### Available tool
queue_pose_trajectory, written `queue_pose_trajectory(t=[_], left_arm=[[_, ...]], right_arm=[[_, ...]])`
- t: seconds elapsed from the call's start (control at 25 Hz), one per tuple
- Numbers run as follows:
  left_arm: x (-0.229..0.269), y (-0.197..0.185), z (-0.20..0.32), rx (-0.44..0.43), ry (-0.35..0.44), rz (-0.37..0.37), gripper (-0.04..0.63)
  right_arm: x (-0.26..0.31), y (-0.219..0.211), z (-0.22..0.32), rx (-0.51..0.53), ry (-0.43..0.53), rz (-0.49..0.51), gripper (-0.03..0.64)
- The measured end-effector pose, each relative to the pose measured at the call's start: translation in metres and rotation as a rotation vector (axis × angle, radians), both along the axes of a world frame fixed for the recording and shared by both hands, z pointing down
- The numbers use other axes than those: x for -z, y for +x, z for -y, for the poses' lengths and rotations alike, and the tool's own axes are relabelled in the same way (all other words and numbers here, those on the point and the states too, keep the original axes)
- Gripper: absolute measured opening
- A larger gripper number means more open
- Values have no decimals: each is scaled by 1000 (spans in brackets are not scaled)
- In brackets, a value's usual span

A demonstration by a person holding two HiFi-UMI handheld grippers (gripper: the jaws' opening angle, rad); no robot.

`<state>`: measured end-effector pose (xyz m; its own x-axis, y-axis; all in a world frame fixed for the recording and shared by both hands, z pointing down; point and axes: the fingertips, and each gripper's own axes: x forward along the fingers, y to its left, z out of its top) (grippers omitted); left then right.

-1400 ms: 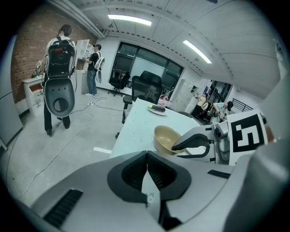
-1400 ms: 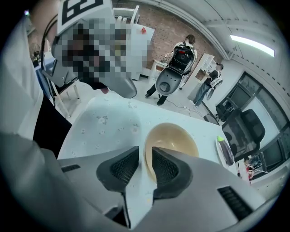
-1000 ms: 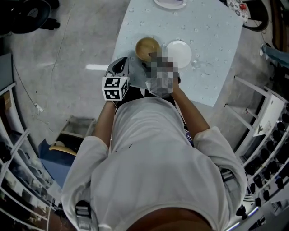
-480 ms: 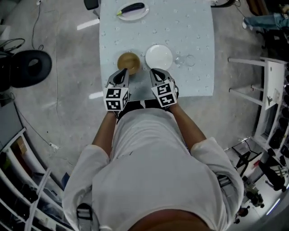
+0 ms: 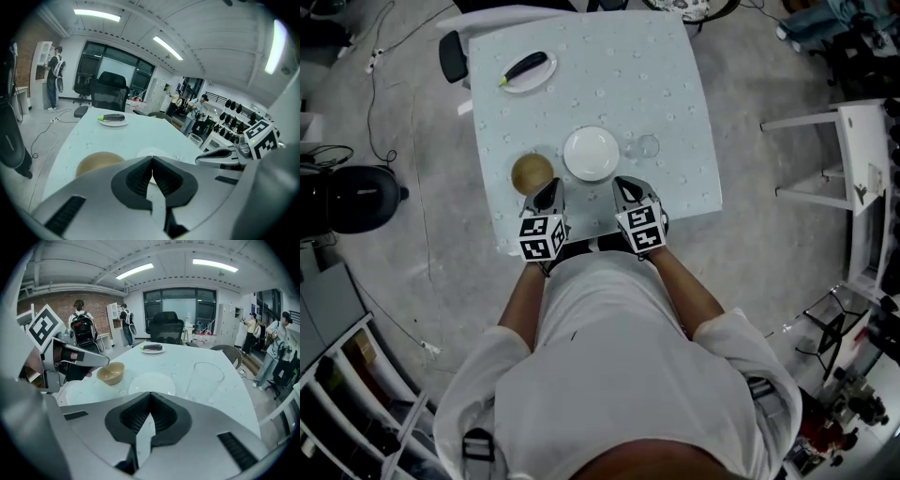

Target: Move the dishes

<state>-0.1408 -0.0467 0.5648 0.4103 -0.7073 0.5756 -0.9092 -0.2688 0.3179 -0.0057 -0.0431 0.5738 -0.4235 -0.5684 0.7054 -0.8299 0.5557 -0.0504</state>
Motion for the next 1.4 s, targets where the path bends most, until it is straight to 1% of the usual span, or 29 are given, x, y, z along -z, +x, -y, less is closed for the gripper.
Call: queue_pose_trajectory(t=[0.08, 0.2, 0.4, 0.6, 0.8, 0.96, 1.08, 1.16, 1.24, 1.4], left_arm=[[8, 9, 4, 22, 12, 3, 20], [26, 19, 13, 45, 52, 7, 20], [66, 33, 26, 71, 139, -11, 18], [110, 43, 43, 84, 236, -26, 18], [158, 39, 49, 84, 350, 5, 20], [199, 33, 51, 94, 443, 5, 18], [230, 25, 51, 113, 524, 36, 18], [245, 21, 48, 130, 568, 54, 18], [254, 18, 44, 139, 587, 60, 18], [258, 12, 42, 153, 591, 76, 19]], right_arm=[[13, 10, 5, 2, 29, 19, -3], [37, 20, 15, 8, 84, 53, -3], [80, 28, 26, 24, 173, 100, -3], [119, 38, 42, -13, 250, 149, -3], [154, 47, 57, -31, 345, 175, -3], [192, 49, 67, -29, 435, 203, -3], [221, 49, 73, -24, 510, 224, -3], [235, 49, 73, -25, 539, 239, -3], [245, 49, 72, -26, 557, 247, -3], [253, 43, 71, -14, 577, 247, -3]])
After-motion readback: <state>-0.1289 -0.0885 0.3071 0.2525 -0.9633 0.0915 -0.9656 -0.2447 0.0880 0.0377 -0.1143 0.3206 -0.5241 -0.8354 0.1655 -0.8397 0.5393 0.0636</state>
